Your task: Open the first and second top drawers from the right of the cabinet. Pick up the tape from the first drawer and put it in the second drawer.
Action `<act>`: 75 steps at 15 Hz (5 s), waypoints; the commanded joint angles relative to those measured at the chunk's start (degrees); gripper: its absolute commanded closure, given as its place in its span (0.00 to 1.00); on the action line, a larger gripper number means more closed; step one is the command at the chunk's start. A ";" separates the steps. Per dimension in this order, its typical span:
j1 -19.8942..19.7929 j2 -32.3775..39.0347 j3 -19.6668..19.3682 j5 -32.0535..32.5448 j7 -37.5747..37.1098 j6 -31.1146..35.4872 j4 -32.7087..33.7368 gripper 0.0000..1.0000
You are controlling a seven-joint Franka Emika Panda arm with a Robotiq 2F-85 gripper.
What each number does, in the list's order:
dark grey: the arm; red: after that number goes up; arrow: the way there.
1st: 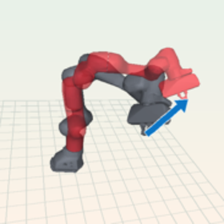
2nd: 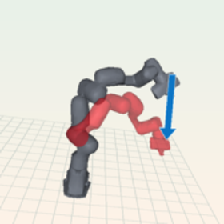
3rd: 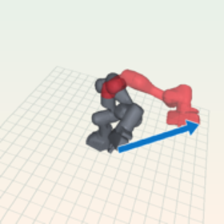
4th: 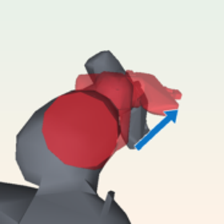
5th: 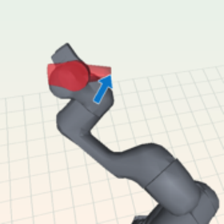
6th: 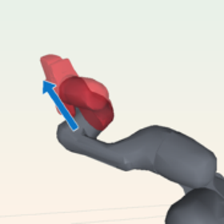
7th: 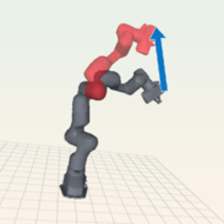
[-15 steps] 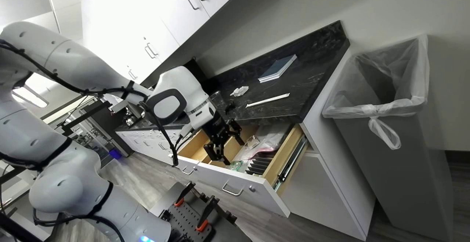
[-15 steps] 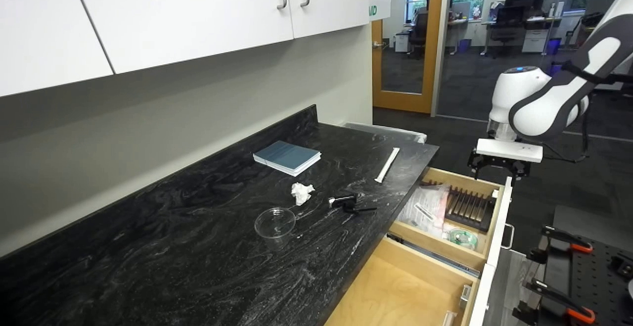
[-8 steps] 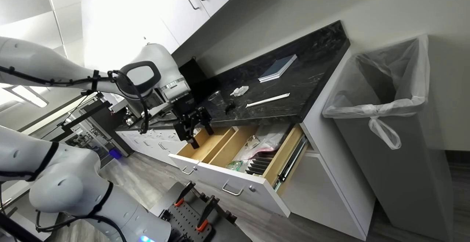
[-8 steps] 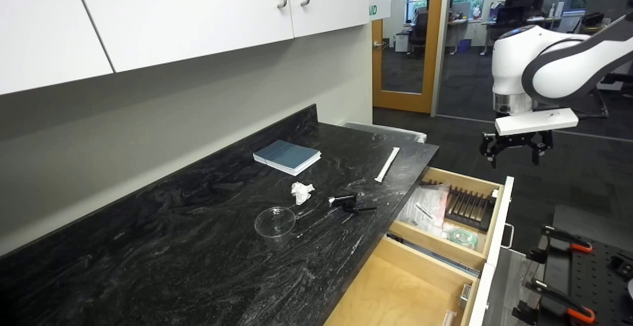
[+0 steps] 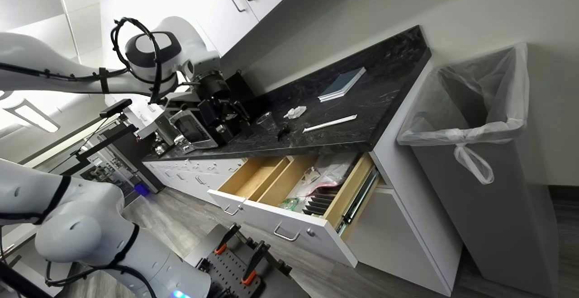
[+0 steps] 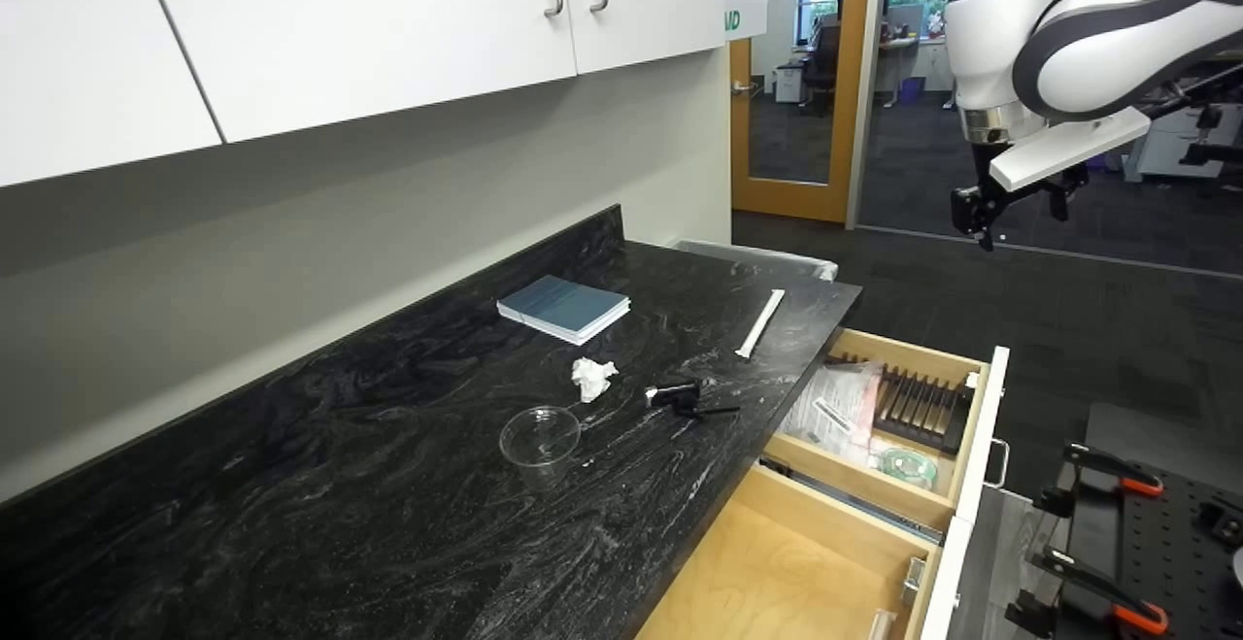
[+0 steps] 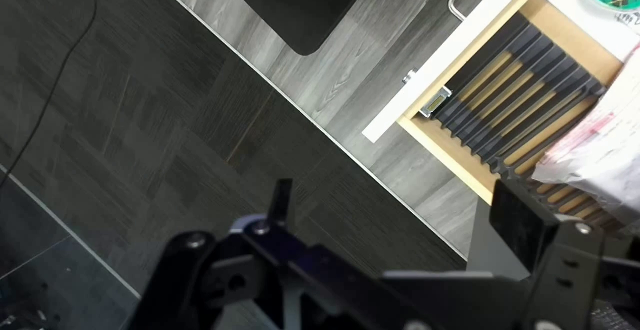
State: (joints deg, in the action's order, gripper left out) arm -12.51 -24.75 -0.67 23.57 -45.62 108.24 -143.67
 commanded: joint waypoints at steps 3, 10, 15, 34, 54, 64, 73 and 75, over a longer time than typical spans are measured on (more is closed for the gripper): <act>0.08 1.04 -0.04 0.10 0.14 -0.09 0.24 0.00; 0.09 1.22 -0.06 0.12 0.14 -0.09 0.27 0.00; 0.85 0.98 -1.03 -1.41 3.02 1.63 -0.26 0.00; 1.94 5.93 1.18 -13.22 2.71 33.28 -14.55 0.00; 12.47 37.94 0.11 -37.24 17.17 55.65 -12.12 0.00; 13.65 41.66 -0.68 -38.80 15.95 62.37 -11.44 0.00; 17.31 46.65 -1.81 -39.00 15.05 62.90 -8.21 0.22; 17.40 46.48 -2.36 -39.35 14.82 62.53 -7.77 0.20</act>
State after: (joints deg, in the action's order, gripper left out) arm 4.25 20.28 -2.17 -14.06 -30.91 170.25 -152.81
